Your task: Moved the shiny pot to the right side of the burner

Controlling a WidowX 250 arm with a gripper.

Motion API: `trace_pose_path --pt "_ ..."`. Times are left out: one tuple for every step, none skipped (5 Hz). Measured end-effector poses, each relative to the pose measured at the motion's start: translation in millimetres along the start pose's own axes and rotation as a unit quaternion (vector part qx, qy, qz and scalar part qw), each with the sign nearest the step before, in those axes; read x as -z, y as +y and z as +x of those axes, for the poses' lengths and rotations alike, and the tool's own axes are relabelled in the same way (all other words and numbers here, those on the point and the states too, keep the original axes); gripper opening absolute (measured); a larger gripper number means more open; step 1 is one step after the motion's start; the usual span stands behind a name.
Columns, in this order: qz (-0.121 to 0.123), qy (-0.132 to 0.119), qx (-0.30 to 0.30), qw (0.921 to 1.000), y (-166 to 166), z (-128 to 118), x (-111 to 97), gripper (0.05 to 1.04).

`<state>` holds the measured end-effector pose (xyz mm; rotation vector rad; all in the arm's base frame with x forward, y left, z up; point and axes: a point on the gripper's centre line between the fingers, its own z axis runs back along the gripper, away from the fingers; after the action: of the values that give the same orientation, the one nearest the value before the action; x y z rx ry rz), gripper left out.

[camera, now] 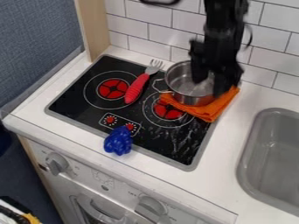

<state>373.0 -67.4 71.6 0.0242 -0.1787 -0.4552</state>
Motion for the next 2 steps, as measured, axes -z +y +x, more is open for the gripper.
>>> trace_pose_path --pt "0.022 -0.012 -0.071 0.9971 5.5 -10.4 -29.7 1.011" --pt "0.024 -0.007 -0.13 0.9912 8.9 -23.3 -37.9 1.007"
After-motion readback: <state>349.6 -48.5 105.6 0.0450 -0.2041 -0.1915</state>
